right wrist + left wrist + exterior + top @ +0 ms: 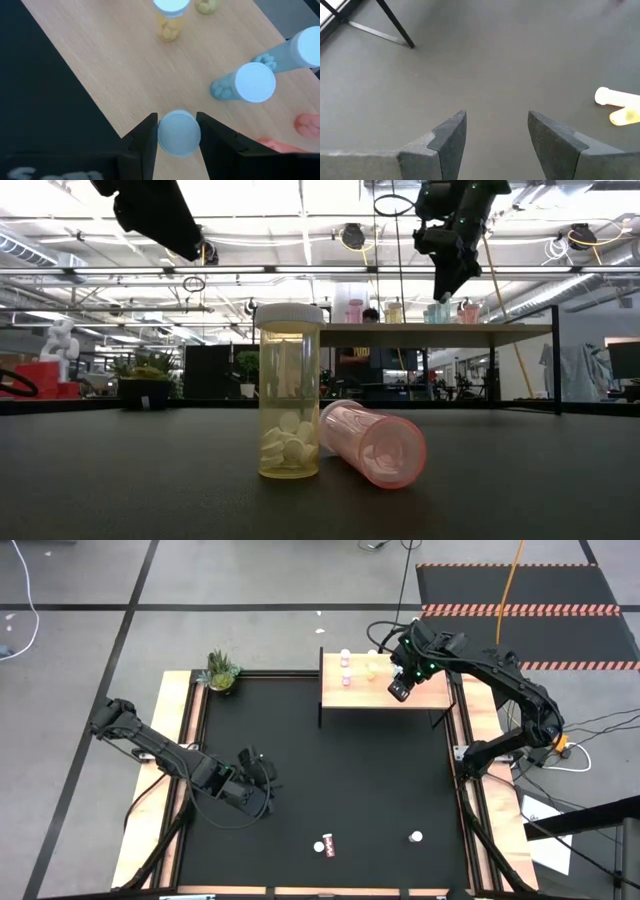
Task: Pick and place medicine bottles onto shelf by color
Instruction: Put the blue pill bottle on the shelf aligned with the other blue pill bottle, then put the violet pill bottle on the shelf aligned with the other violet pill bottle
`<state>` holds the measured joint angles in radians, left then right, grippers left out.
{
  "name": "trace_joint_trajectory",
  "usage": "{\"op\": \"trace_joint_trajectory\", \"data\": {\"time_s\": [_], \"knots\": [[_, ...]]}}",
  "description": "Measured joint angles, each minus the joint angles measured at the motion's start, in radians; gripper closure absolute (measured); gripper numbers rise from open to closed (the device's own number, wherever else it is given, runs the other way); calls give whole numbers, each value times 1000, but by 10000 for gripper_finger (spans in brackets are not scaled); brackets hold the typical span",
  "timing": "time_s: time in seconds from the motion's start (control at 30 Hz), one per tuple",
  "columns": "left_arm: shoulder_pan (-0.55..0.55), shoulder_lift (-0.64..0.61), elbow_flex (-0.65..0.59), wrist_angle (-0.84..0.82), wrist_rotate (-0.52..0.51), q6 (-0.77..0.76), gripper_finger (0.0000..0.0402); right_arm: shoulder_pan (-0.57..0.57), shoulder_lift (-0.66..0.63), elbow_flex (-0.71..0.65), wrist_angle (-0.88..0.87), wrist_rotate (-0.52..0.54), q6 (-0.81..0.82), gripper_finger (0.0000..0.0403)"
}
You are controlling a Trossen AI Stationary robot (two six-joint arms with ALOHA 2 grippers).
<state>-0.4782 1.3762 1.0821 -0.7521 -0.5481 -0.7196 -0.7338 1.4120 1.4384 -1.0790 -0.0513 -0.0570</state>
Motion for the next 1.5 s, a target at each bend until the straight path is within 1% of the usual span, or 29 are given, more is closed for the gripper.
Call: {"op": "trace_joint_trajectory", "data": {"time_s": [0.3, 0.5, 0.6, 0.77, 0.9, 0.97, 1.03, 1.17, 1.27, 1.37, 1.5], "knots": [[0, 0, 0, 0, -4, -21, 190, 0, 0, 0, -3, 0, -9, 237], [-3, 0, 0, 0, -4, -52, 190, 0, -8, -1, -6, 1, -15, 223], [-16, 0, 0, 0, -4, -67, 190, -1, -57, 0, -7, 5, -15, 222], [-36, 0, 0, 0, -4, -76, 190, 6, -179, 24, -12, 28, -12, 222], [-34, 0, 0, 0, -4, -57, 190, 45, -289, 29, -28, 27, -10, 222], [-29, 0, 0, 0, -4, -26, 190, 95, -324, 29, -63, 27, 13, 222], [-21, 0, 0, 0, -4, 1, 190, 160, -349, 29, -107, 25, 70, 222], [-2, 0, 0, 0, -4, 49, 190, 328, -364, 16, -181, 28, 260, 222], [6, 0, 0, 0, -3, 83, 190, 488, -363, -22, -226, 36, 407, 222], [8, 0, 0, 1, -3, 110, 190, 677, -364, -81, -234, 51, 579, 222], [4, 0, 0, 14, 5, 154, 190, 929, -351, -180, -151, 53, 809, 222]]}}
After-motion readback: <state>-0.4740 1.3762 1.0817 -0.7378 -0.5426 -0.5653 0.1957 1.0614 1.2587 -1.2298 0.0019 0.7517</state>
